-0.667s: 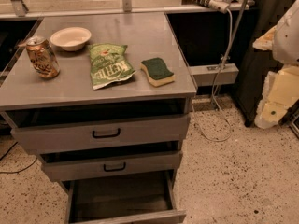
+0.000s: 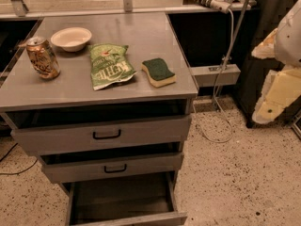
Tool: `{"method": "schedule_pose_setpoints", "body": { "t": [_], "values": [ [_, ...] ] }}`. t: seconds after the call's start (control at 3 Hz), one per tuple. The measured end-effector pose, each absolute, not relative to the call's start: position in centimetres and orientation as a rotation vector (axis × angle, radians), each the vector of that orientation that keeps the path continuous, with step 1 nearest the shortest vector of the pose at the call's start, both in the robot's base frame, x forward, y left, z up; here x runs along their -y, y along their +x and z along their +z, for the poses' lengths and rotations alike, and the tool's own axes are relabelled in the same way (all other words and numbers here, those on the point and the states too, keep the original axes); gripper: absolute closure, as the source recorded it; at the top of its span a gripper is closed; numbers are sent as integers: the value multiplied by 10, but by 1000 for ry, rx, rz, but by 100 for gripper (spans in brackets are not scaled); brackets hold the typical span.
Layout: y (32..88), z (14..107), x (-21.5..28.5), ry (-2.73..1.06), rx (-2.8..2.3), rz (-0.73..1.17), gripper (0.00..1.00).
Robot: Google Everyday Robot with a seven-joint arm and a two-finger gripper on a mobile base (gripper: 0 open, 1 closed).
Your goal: Close bottom drawer
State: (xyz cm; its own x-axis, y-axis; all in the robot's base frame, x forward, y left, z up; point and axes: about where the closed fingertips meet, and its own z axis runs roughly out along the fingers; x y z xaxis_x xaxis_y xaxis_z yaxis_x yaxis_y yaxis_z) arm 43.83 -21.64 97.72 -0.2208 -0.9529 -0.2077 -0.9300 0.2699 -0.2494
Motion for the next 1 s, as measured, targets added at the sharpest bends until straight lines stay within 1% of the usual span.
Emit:
{"method": "schedule_pose_setpoints", "body": {
  "t": [1.0],
  "values": [
    [438,977,216,-1723,-2229,-102,89]
  ]
}}
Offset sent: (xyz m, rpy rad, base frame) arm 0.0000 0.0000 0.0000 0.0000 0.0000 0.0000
